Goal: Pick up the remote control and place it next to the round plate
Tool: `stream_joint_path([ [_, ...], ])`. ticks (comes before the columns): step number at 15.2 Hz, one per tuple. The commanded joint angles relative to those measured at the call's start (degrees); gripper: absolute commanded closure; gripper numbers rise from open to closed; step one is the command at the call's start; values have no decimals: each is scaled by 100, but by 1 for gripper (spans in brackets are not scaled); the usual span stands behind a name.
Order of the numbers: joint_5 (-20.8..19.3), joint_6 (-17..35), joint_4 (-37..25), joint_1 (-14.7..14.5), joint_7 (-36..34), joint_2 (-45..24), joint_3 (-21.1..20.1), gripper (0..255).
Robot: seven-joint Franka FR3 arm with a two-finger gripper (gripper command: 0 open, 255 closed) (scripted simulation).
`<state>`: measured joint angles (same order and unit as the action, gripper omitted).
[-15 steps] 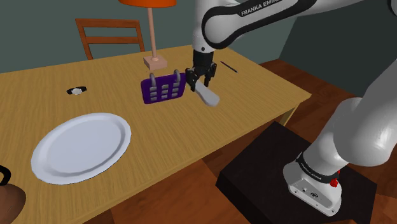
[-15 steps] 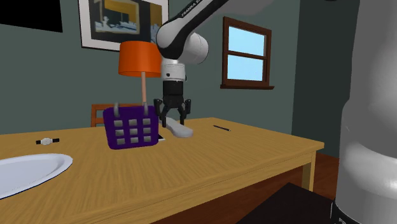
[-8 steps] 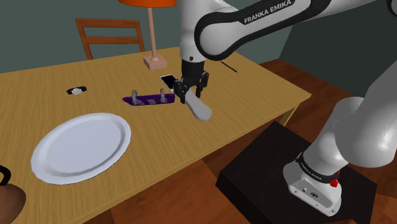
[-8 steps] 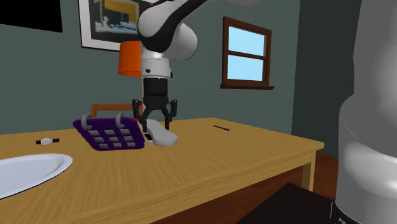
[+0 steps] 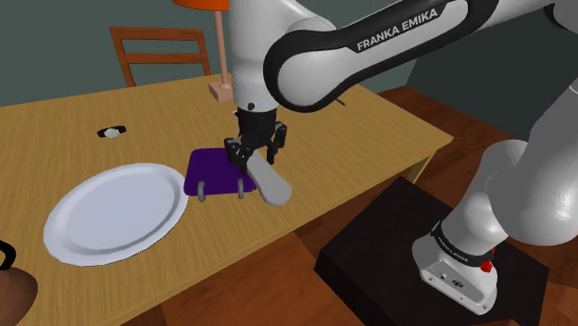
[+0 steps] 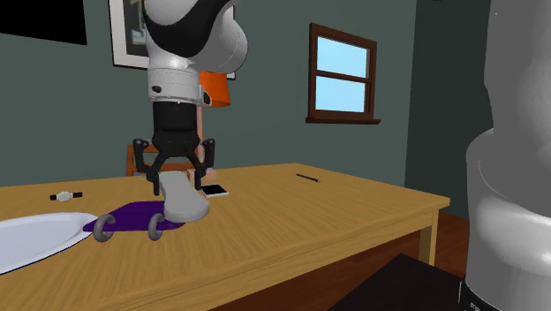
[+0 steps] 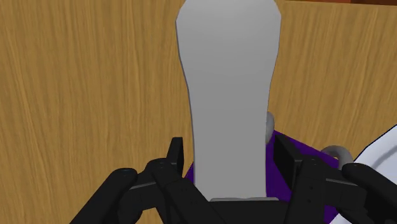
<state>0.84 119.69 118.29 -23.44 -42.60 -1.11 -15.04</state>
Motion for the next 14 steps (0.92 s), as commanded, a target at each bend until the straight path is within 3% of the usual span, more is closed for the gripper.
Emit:
stream_joint_path([
  [1,-53,-12,-170,-143,-313,-159,-134,255],
  [4,-147,-66,-448,-355,-741,-389,-310,255],
  [14,-278,652,-46,-380,-823,-722,-295,255],
])
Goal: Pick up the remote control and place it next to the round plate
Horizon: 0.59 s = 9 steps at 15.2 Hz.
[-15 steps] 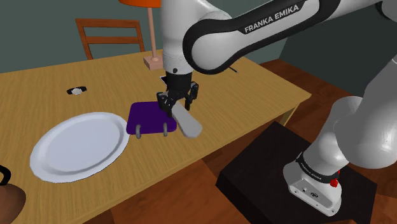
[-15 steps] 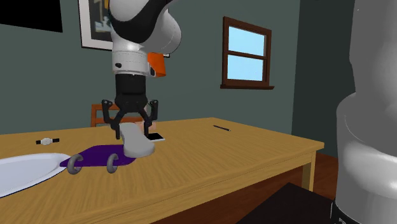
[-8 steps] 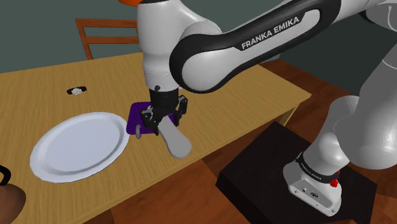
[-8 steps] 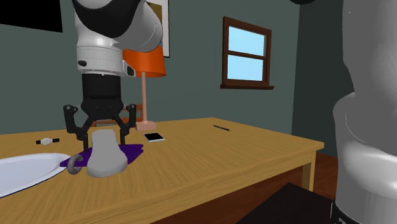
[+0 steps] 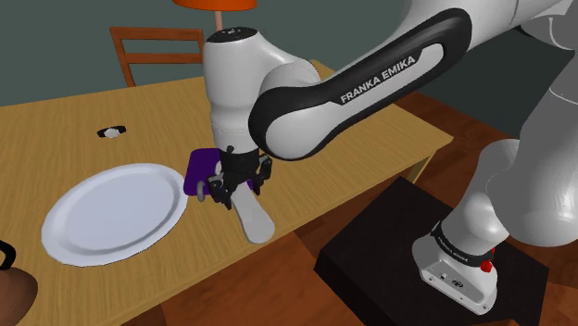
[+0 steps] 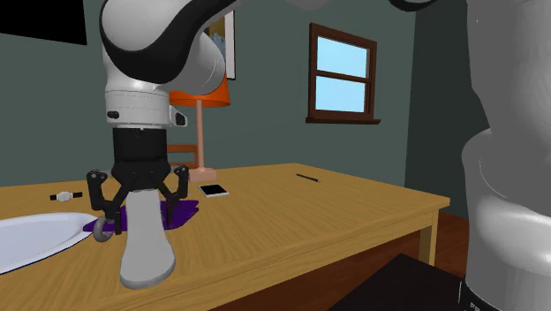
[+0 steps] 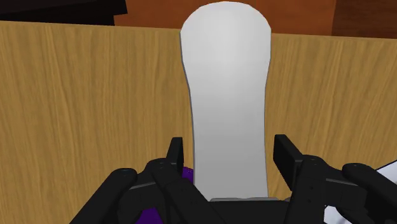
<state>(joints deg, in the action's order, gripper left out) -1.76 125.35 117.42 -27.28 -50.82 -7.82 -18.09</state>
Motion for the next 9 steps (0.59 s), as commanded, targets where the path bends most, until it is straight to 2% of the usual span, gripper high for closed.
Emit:
stream_joint_path([
  [1,-34,156,74,1,-11,-91,12,255],
  [5,-98,407,183,-10,-52,-241,23,255],
  [9,-98,407,183,-9,-52,-241,22,255],
])
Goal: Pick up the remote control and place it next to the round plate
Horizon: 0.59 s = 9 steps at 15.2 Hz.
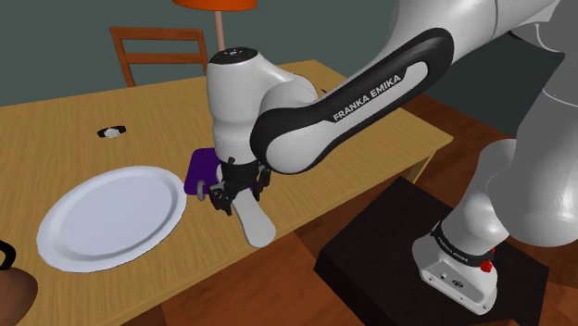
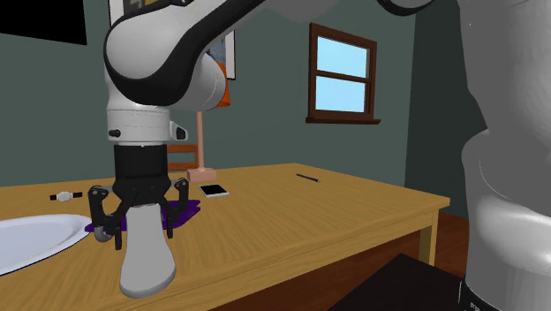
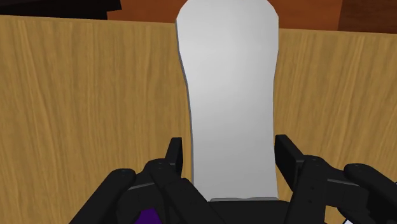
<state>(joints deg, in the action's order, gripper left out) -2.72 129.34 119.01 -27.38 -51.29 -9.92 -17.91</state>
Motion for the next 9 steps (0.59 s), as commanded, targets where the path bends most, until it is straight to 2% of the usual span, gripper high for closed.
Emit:
stream_joint_path([
  [1,-3,7,24,1,-5,-31,4,255],
  [3,-3,7,24,2,-5,-31,3,255],
  [4,-6,5,13,-3,-13,-40,2,0],
  [9,-3,8,24,2,-5,-31,3,0],
])
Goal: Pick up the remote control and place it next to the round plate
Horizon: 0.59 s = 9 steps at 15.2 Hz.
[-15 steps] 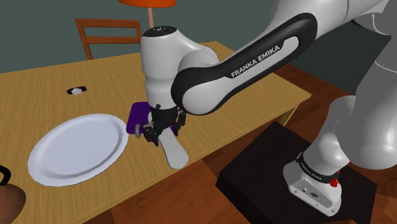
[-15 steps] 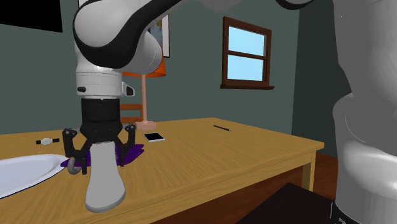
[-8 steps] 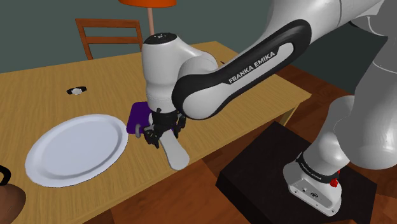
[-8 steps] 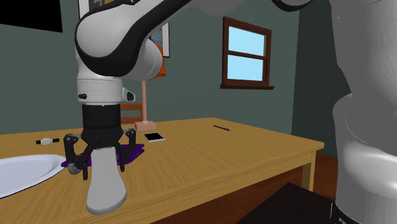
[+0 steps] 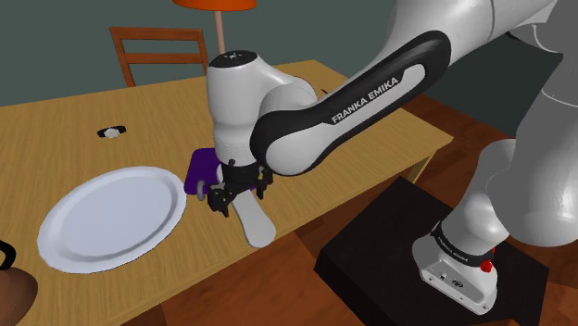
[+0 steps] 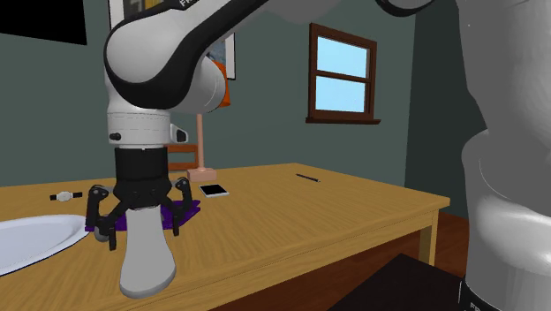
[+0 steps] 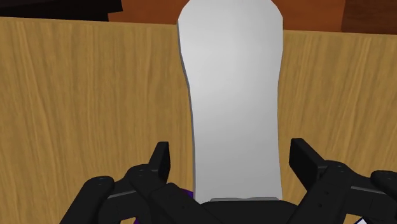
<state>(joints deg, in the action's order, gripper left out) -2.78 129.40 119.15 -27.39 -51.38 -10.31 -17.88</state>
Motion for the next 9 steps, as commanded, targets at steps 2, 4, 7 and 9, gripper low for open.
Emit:
stream_joint_path([
  [2,91,-348,-142,26,65,217,-16,0],
  [4,157,-666,-304,41,111,381,-24,0],
  [7,158,-666,-304,40,111,381,-23,0],
  [9,158,-666,-304,40,111,381,-23,0],
])
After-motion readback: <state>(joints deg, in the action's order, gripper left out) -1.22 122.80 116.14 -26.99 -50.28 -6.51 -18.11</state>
